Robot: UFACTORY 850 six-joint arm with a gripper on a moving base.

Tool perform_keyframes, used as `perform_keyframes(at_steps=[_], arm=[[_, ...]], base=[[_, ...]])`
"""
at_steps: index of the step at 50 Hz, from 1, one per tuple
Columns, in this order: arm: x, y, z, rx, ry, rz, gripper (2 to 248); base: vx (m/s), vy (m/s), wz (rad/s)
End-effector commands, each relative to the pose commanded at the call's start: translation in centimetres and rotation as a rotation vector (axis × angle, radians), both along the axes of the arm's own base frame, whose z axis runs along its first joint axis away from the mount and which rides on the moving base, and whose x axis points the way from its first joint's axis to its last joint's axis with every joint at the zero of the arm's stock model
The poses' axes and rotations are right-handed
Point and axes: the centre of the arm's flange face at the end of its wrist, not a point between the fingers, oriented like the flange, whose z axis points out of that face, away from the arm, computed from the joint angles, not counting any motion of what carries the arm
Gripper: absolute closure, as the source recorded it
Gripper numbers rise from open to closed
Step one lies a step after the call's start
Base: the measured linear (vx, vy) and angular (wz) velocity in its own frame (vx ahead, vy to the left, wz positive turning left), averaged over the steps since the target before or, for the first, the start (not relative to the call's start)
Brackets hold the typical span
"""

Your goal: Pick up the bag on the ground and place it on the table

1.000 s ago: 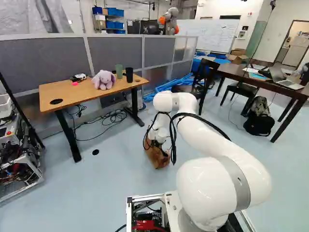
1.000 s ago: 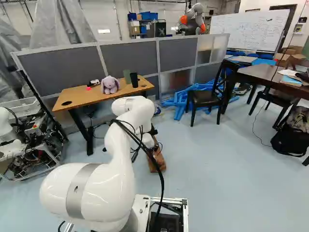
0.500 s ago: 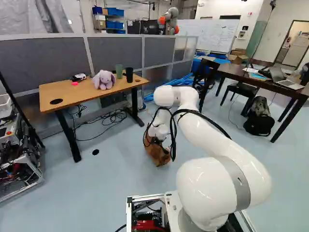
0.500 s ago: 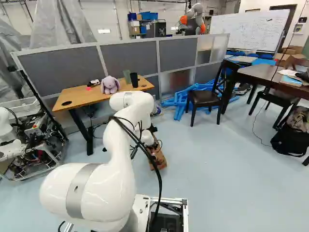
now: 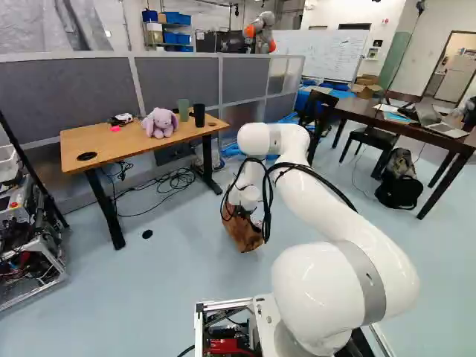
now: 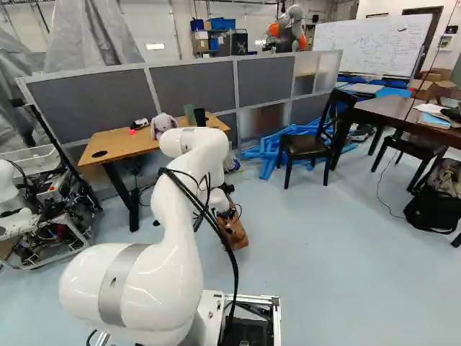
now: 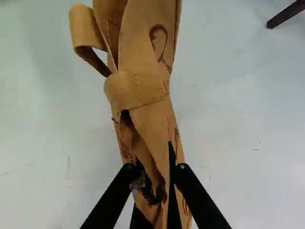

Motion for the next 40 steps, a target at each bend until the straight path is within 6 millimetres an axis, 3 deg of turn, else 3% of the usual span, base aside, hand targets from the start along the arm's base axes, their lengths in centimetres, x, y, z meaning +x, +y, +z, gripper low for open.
perform_keyframes(at_steps=[40], arm=[[-0.4, 0.0, 5.9, 0.001, -0.024, 0.000, 227]], base=[[0.000, 0.000, 0.000]])
